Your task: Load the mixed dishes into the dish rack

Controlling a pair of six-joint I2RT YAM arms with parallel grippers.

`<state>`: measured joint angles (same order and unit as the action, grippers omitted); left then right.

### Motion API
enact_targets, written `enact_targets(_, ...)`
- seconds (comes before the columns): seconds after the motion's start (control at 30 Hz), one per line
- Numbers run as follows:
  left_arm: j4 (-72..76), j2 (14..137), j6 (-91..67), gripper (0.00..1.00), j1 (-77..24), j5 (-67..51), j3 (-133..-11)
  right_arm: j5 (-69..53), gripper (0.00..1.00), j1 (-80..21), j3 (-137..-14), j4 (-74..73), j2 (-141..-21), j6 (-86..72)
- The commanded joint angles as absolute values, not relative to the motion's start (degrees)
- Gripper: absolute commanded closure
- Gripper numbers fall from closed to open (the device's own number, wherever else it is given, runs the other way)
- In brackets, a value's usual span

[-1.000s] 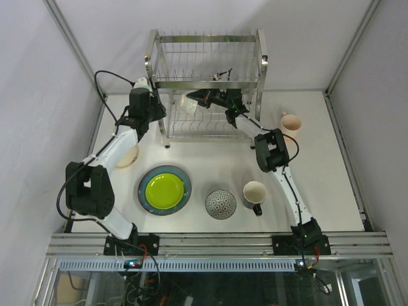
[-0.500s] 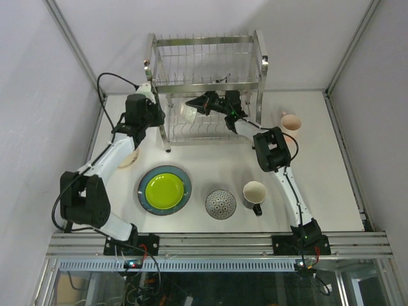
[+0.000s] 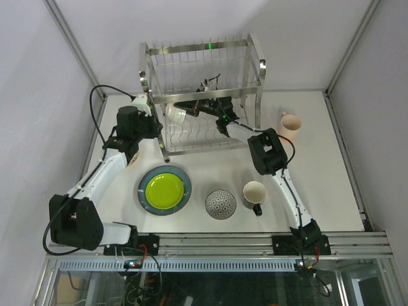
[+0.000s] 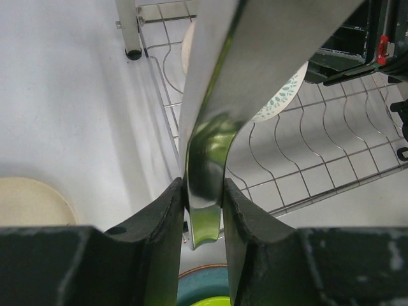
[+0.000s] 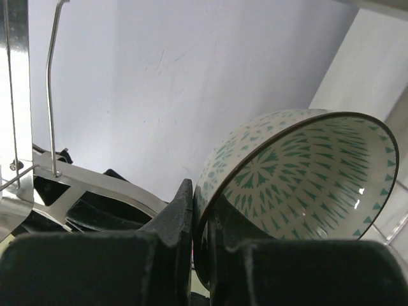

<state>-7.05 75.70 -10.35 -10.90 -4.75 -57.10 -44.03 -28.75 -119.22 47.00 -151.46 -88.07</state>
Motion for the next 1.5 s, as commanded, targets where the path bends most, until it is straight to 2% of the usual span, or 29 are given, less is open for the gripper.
enact_targets(0.0,-11.9,74.4,-5.6,0.65,-9.0,-3.2,-57.1,-43.3,1.00,-30.0,-125.6,50.5,-148.8,-88.6)
enact_targets(0.33,-14.3,76.8,-4.8,0.63,-8.7,-3.4,-61.2,-38.9,1.00,-29.7,-140.4,44.5,-159.3,-86.8)
enact_targets(0.97,-18.1,76.6,-4.2,0.63,-8.0,-4.8,-63.9,-35.2,1.00,-30.4,-144.0,38.9,-164.5,-80.3)
enact_targets(1.47,-20.3,77.9,-4.0,0.62,-6.3,-3.0,-66.5,-33.9,1.00,-30.7,-142.9,18.5,-159.8,-62.3)
